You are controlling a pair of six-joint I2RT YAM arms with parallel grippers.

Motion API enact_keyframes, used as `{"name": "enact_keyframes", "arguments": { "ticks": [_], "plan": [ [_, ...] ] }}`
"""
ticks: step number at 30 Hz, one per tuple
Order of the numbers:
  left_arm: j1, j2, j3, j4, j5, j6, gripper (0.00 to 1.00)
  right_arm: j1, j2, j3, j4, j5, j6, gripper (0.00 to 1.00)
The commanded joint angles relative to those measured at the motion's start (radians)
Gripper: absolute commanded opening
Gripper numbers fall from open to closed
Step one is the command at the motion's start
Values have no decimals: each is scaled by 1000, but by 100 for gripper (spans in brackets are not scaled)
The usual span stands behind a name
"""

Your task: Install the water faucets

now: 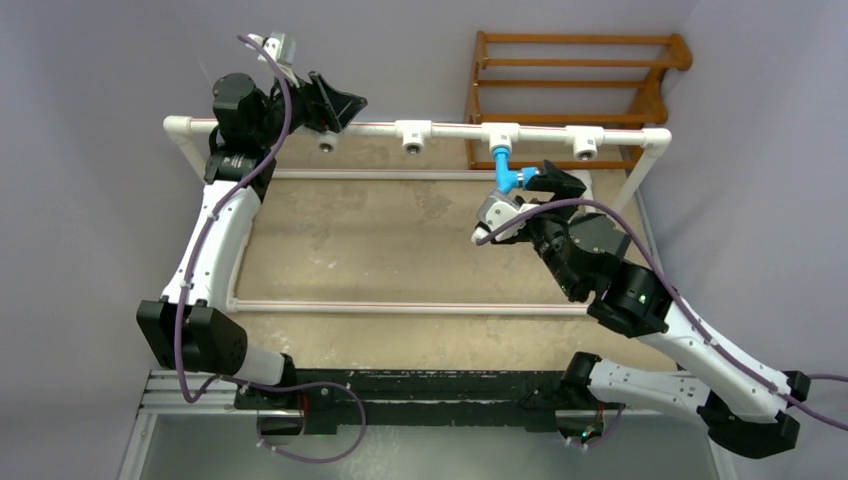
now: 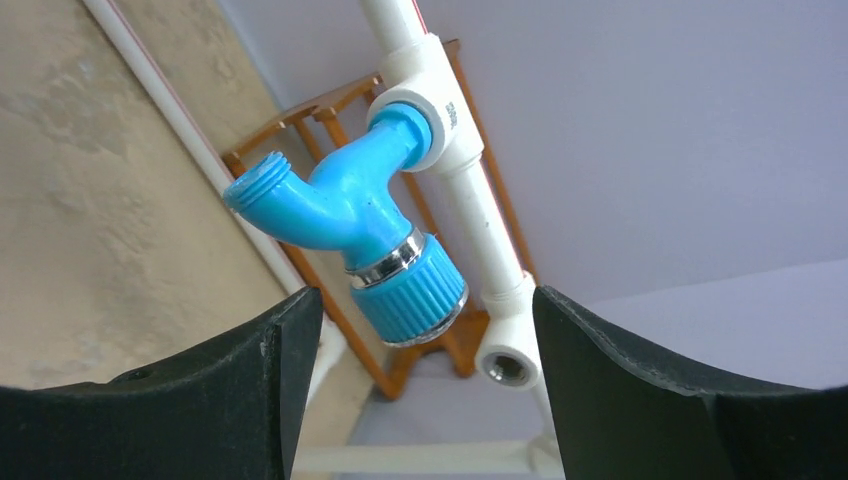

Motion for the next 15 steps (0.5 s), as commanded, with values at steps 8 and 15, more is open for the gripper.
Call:
{"name": "enact_keyframes", "arguments": {
  "ticks": [8, 15],
  "plan": [
    [18, 94, -66, -242, -35, -3, 72, 78, 50, -69, 260, 113, -373, 79],
    [19, 91, -66, -241, -36, -3, 72, 85, 109, -119, 351, 154, -403, 71]
  ]
}}
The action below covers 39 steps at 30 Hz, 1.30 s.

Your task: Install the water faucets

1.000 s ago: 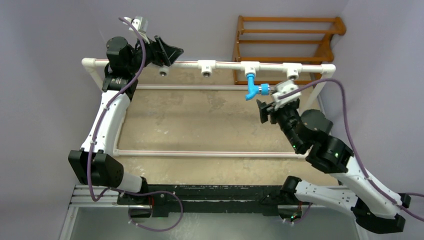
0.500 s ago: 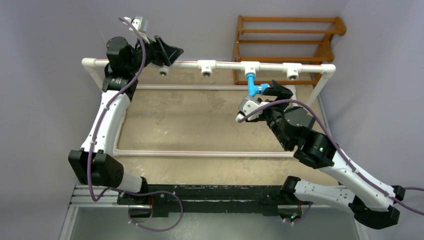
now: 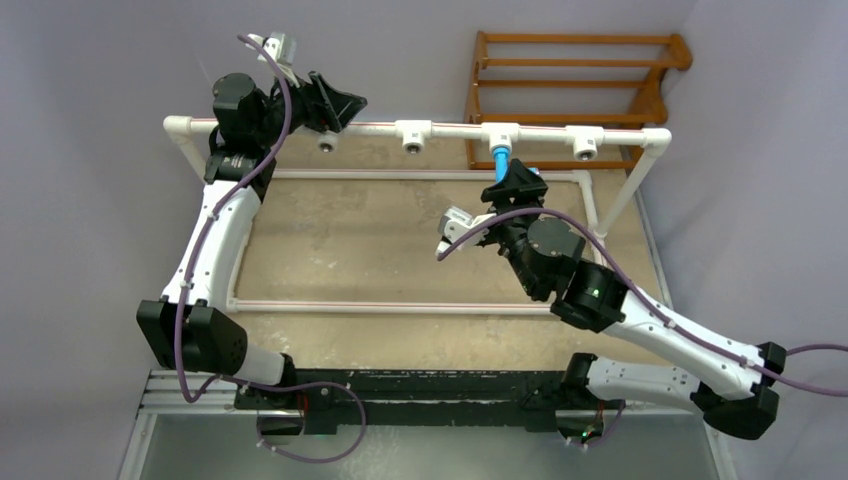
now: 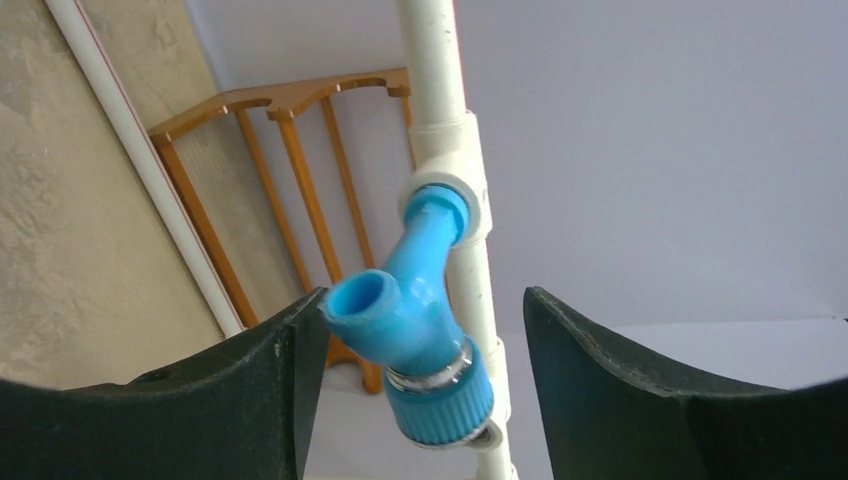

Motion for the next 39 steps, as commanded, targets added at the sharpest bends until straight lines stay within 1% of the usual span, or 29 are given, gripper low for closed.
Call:
{"name": "enact_keyframes", "arguments": {
  "ticks": [1, 3, 6, 7, 9, 12, 13, 14, 16, 19, 21, 24, 27, 31, 33, 37, 39],
  "plan": [
    [19, 85, -67, -241, -36, -3, 72, 5, 21, -23, 113, 53, -65, 67],
    [19, 85, -67, -241, -35, -3, 72, 4, 22, -32, 124, 77, -63, 61],
    [19, 85, -67, -241, -32, -5, 72, 4, 20, -45, 142, 106, -42, 49],
    [19, 85, -67, -241, -31, -5, 73, 5, 23, -47, 145, 118, -28, 44],
    [19, 84, -67, -240, -31, -5, 73, 5, 32, -46, 139, 146, 15, 30],
    [19, 84, -69, -240, -31, -5, 73, 4, 45, -32, 128, 171, 139, 9],
    [19, 84, -68, -241, -31, -5, 73, 5, 48, -27, 122, 179, 172, 3],
    [18, 83, -68, -240, -31, -6, 72, 5, 52, -26, 127, 185, 202, 0],
    [18, 85, -68, -240, -30, -6, 72, 5, 66, -20, 135, 204, 305, 0],
    [19, 85, -68, -240, -31, -5, 72, 5, 104, 17, 113, 244, 555, 0],
    [19, 85, -68, -239, -33, -5, 73, 3, 121, 43, 80, 236, 765, 0],
    [19, 86, -68, -241, -36, -3, 72, 5, 110, 49, 68, 209, 1152, 0],
    [19, 87, -68, -242, -38, -3, 72, 4, 49, -8, 133, 194, 1496, 0],
    [19, 87, -67, -242, -38, -1, 72, -9, -76, -127, 270, 220, 1896, 0],
    [19, 86, -67, -242, -40, 0, 73, -28, -125, -194, 352, 210, 2033, 0],
    [19, 85, -67, -242, -38, 0, 72, -60, -155, -243, 365, 228, 2311, 0],
    [19, 85, -67, -242, -39, 0, 72, -66, -172, -283, 407, 236, 2417, 0]
  ]
}}
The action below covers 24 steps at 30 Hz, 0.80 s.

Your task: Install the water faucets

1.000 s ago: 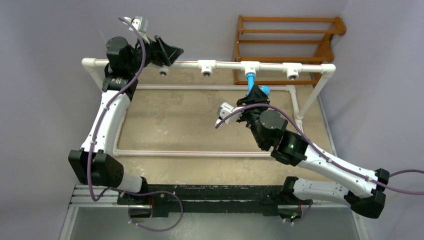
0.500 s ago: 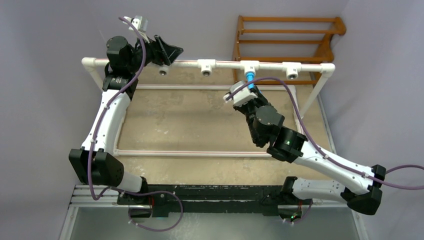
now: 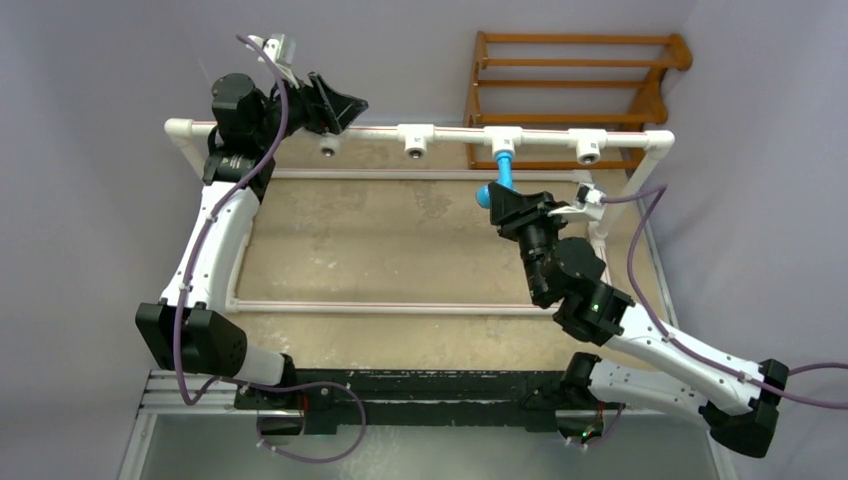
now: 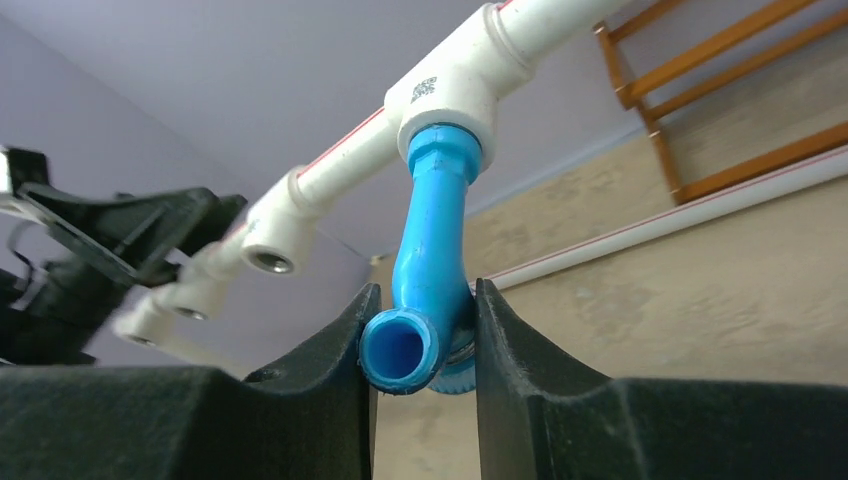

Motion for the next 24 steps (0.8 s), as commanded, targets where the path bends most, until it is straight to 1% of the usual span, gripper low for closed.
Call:
{"name": "enact_keyframes", "arguments": {
  "ticks": [1, 4, 6, 8, 11, 19, 21, 22, 23, 24],
  "plan": [
    [18, 92, -70, -213, -52, 22, 72, -20, -78, -81, 107, 59, 574, 0],
    [18, 94, -71, -214, -51, 20, 72, -42, -82, -103, 114, 53, 765, 0],
    [18, 94, -71, -214, -49, 20, 73, -57, -78, -116, 146, 31, 844, 0],
    [18, 94, -70, -213, -48, 20, 72, -64, -68, -118, 182, 21, 867, 0],
    [18, 92, -70, -214, -48, 20, 72, -69, -52, -88, 172, 20, 877, 0],
    [18, 91, -70, -214, -48, 20, 72, -102, -68, -102, 184, -49, 982, 0],
    [18, 89, -70, -213, -48, 20, 72, -105, -76, -98, 181, -55, 962, 0],
    [18, 89, -70, -214, -48, 20, 72, -106, -79, -92, 166, -55, 938, 1],
    [18, 88, -70, -214, -48, 20, 72, -106, -83, -73, 139, -49, 906, 8],
    [18, 88, -70, -214, -49, 20, 72, -105, -88, -58, 97, -40, 864, 16]
  ]
}}
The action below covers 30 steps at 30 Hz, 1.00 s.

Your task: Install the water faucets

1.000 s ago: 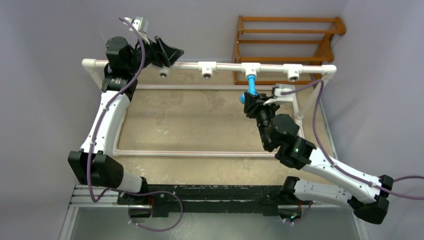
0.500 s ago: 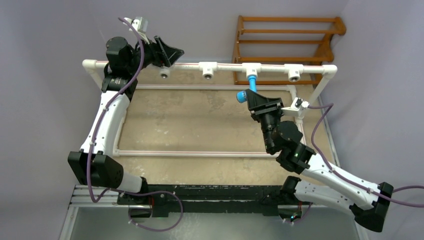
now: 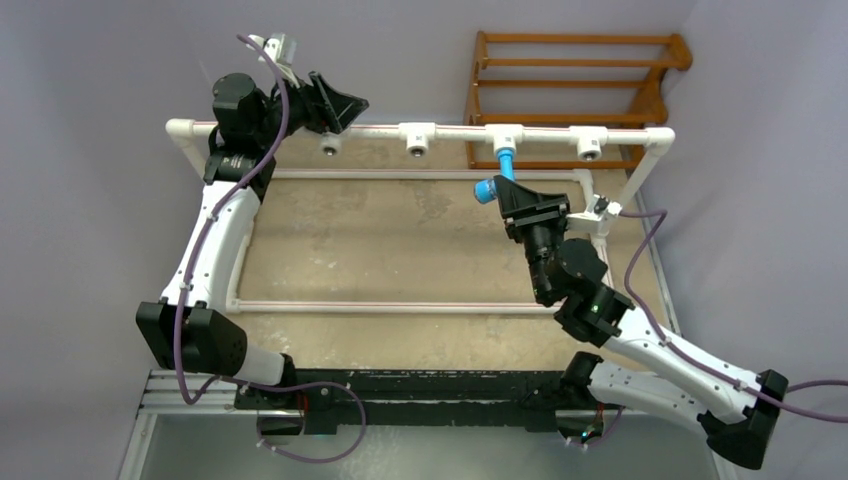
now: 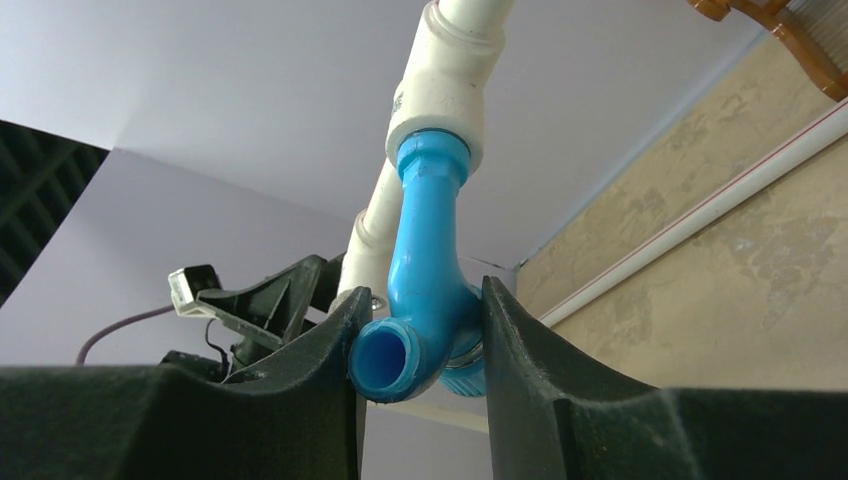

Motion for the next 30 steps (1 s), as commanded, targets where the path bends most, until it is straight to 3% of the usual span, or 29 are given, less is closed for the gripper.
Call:
{"name": "enact_keyframes", "arguments": {
  "ticks": [1, 5, 11, 16, 22, 23, 26, 30],
  "plan": [
    [20, 85, -70, -223, -49, 21, 72, -17, -64, 35, -10, 27, 280, 26],
    [20, 86, -70, -223, -49, 21, 72, -17, -103, 52, -75, 40, 77, 52],
    [20, 89, -70, -223, -49, 21, 72, -17, -167, 143, -261, 42, -237, 73],
    [20, 91, -70, -223, -50, 20, 72, -17, -199, 223, -269, -18, -610, 77],
    [20, 91, -70, -223, -50, 21, 72, -16, -79, 419, -366, -231, -1125, 78],
    [20, 91, -70, -224, -50, 21, 72, -16, -53, 453, -404, -305, -1293, 78],
    [20, 90, -70, -224, -53, 23, 72, -15, 33, 576, -596, -524, -1563, 78],
    [20, 89, -69, -225, -53, 23, 72, -16, 104, 643, -811, -594, -1874, 80]
  ]
}}
